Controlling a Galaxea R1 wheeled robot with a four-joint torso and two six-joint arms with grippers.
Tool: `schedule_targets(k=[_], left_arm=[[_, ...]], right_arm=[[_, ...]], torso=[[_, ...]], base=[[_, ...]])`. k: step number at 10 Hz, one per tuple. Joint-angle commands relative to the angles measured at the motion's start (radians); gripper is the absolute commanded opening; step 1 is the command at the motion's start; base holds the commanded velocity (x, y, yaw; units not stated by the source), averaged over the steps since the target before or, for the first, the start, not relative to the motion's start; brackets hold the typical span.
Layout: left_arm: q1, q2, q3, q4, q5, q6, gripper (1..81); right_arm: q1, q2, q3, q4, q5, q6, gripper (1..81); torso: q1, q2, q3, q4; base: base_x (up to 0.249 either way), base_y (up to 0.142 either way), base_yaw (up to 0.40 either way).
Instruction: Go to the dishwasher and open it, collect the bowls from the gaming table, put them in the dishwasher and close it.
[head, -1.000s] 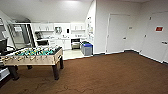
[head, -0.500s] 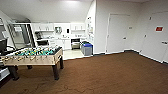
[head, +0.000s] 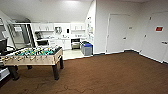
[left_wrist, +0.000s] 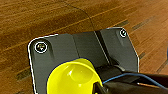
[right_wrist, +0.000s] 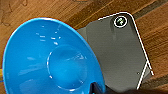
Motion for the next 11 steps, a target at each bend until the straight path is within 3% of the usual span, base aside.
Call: schedule_targets(k=[1,11], left_arm=[[-0.075,-0.014,0.014,0.004,0.048,0.006,1.0],[-0.072,-0.012,0.016,0.006,0.048,0.008,1.0]], right_arm=[[0.051,0.003,0.009,-0.029,-0.027,-0.008,1.0],[0.051,0.013,0.007,-0.039,-0.027,-0.006,1.0]], torso=[[0.001,0.0,0.0,0.0],[0.002,-0.001,0.0,0.0]], base=[[0.065,0.0,0.0],[0.13,0.0,0.0]])
